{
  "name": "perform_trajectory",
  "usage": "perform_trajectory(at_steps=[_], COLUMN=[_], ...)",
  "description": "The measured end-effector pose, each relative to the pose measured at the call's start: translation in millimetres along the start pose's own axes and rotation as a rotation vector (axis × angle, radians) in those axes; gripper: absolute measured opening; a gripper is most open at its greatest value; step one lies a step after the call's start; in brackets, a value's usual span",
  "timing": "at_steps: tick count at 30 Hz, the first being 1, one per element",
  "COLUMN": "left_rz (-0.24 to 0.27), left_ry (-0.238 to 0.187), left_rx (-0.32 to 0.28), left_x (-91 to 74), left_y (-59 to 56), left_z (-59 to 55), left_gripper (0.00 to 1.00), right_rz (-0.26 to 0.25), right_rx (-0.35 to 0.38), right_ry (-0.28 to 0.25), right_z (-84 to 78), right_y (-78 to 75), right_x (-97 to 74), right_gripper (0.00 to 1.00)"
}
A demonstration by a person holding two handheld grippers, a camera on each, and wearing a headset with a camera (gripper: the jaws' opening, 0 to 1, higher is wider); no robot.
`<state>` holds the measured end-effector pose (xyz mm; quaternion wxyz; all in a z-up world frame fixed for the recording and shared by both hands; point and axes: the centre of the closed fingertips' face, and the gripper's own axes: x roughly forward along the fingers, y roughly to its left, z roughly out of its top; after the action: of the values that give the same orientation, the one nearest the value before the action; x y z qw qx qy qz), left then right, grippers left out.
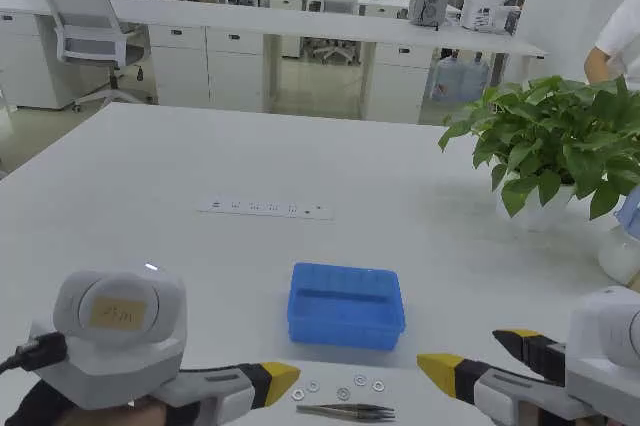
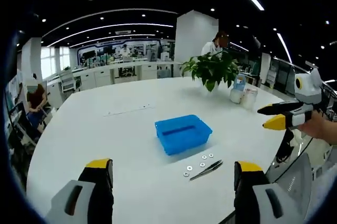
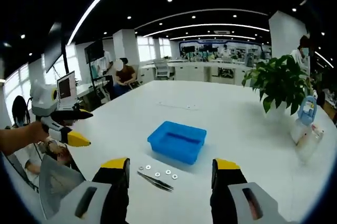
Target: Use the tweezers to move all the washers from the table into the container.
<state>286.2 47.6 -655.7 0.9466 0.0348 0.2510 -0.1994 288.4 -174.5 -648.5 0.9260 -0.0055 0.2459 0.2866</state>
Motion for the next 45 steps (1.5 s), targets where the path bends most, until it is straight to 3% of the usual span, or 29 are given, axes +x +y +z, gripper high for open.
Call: perform_trajectory(at_steps=[33, 45], left_rz=[0.004, -0.043], left_ry=[0.004, -0.001], left_rx=[0.014, -0.012], left_x=[-1.7, -0.4], left_y=[-0.6, -6.8], left_z=[2.7, 3.2], left_gripper=[0.97, 0.97], right_rz=[0.006, -0.004], right_rx=[-0.007, -0.012], right_ry=[-0.005, 0.002], right_z=[1.7, -1.9], right_y=[-0.6, 1.0], right_x=[1.3, 0.5], right_gripper=[0.62, 0.61])
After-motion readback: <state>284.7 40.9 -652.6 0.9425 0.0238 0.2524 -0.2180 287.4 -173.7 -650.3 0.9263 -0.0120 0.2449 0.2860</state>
